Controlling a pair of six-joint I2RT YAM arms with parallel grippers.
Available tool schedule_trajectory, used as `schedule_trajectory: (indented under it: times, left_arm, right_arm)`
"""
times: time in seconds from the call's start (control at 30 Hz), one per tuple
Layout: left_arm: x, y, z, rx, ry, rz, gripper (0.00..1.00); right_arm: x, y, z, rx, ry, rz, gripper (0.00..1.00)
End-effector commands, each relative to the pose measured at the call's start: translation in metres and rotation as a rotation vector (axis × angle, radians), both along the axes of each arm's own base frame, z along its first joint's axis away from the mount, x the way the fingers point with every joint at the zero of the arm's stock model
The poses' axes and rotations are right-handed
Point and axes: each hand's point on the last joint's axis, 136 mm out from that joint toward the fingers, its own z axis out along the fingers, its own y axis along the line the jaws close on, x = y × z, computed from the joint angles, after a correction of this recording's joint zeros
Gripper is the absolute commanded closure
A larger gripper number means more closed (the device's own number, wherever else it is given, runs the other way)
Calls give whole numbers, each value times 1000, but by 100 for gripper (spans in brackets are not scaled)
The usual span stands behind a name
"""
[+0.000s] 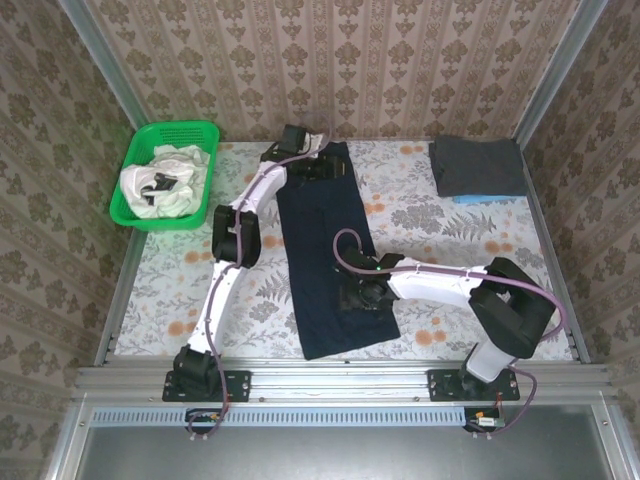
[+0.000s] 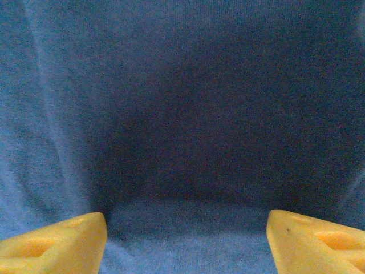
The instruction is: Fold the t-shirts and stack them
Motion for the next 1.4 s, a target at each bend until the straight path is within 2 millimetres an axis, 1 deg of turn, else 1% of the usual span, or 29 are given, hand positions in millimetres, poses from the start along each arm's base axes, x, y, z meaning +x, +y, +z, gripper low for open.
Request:
schedule_trajectory:
  times: [0.0, 0.07, 0.1, 0.17, 0.2, 0.23, 0.27, 0.3, 0.37, 0.4, 0.43, 0.47, 0.53, 0.57, 0.6, 0.67, 0.7, 0.77, 0.83, 0.93, 1.0, 1.1, 1.17, 1.2, 1.23, 1.27, 1.3, 1.33, 1.37]
  left_arm:
    - [-12, -4, 62, -21, -82, -66, 21]
    - [-22, 5, 75, 2, -81, -67, 18]
    - [-29, 11, 81, 20, -79, -70, 14]
    - [-43, 24, 90, 76, -83, -57, 11]
    - [-49, 36, 96, 116, -92, -25, 10]
    - [-57, 51, 87, 159, -57, 17, 9]
    - [-65, 67, 93, 169, -40, 65, 8]
    - [-77, 82, 95, 151, -17, 109, 8]
    - [-107, 105, 96, 103, -10, 178, 9]
    - [-129, 115, 87, 113, -3, 199, 10]
    - [-151, 123, 85, 130, -1, 214, 11]
    - [-176, 128, 78, 150, 10, 219, 12]
    - [-224, 130, 61, 172, 42, 199, 13]
    - [-248, 132, 48, 191, 64, 192, 13]
    - [-277, 125, 38, 198, 81, 154, 15]
    - [-321, 120, 18, 217, 107, 118, 17]
    - [-343, 114, 10, 221, 113, 84, 18]
    - [-376, 107, 0, 239, 119, 54, 19]
    - [-402, 98, -2, 229, 113, 16, 19]
    - [-429, 92, -5, 233, 112, -21, 19]
    - [-445, 88, -10, 246, 114, -54, 19]
    - [-462, 81, -19, 273, 115, -113, 20]
    - [-473, 79, -28, 293, 144, -144, 23]
    - [-478, 77, -32, 297, 155, -160, 26]
    - [-482, 77, -35, 303, 163, -172, 27]
    - [-487, 77, -39, 315, 173, -181, 28]
    - [-491, 80, -43, 332, 184, -187, 30]
    - [-494, 85, -47, 359, 192, -185, 32]
    - [-496, 90, -50, 382, 194, -178, 33]
  right_arm:
    - [5, -15, 20, -52, -44, 16, 24]
    - [5, -11, 21, -42, -45, 40, 26]
    - [2, -3, 20, -21, -35, 68, 27]
    - [-2, 4, 15, -24, -31, 99, 28]
    - [-6, 6, 11, -39, -29, 115, 29]
    - [-8, 5, 7, -59, -22, 119, 32]
    - [-10, 2, 3, -84, -20, 112, 36]
    - [-13, 1, -2, -99, -21, 109, 38]
    - [-18, 0, -10, -103, -5, 105, 42]
    - [-19, -1, -13, -105, -4, 101, 46]
    - [-20, -2, -15, -103, -4, 96, 49]
    - [-20, -3, -17, -101, -4, 95, 52]
    - [-21, -1, -19, -92, -1, 99, 57]
    - [-20, -1, -18, -97, -2, 102, 62]
    - [-20, -1, -17, -98, -2, 107, 66]
    - [-19, -1, -13, -98, -10, 109, 76]
    - [-19, -1, -11, -94, -16, 111, 79]
    - [-19, -1, -7, -83, -26, 113, 87]
    - [-20, -3, -4, -79, -32, 112, 92]
    - [-20, -12, 1, -87, -53, 90, 100]
    - [-22, -12, 2, -63, -60, 88, 100]
    - [-24, -18, 3, -67, -69, 79, 100]
    - [-27, -22, 1, -74, -63, 81, 99]
    - [-28, -26, 0, -90, -56, 76, 88]
    - [-29, -30, 0, -104, -56, 71, 80]
    - [-31, -36, -1, -122, -54, 66, 74]
    - [-32, -41, -2, -132, -51, 63, 72]
    - [-34, -46, -3, -141, -50, 59, 67]
    - [-35, -48, -3, -140, -51, 55, 61]
